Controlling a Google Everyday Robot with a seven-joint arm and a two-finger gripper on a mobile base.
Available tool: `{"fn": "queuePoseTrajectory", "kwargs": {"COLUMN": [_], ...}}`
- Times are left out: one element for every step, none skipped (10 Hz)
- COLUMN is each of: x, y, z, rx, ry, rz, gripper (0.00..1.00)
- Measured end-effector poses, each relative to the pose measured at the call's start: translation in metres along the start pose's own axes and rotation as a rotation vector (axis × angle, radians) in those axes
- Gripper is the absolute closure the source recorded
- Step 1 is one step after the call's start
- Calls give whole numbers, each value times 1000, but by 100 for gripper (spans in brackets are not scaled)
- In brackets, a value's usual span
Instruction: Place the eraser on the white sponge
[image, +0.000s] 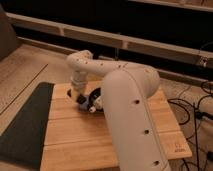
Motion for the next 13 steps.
{"fn": "queuePoseTrajectory", "kwargs": {"x": [-4, -8, -12, -14, -14, -13, -11, -10, -9, -8, -8, -6, -4], "y": [0, 4, 8, 10, 9, 7, 1, -4, -10, -15, -18, -22, -25], "z": [10, 19, 29, 37, 43, 46, 49, 49, 47, 45, 44, 42, 41], "rx": [-12, -30, -51, -68, -79, -81, -74, -65, -53, -39, -28, -17, -10], "ry": [11, 22, 32, 42, 53, 60, 75, 81, 85, 87, 90, 95, 104], "rz": [2, 1, 0, -1, 3, 8, 18, 27, 38, 47, 54, 61, 68], "gripper": [100, 100, 100, 100, 100, 100, 100, 100, 100, 100, 100, 100, 100]}}
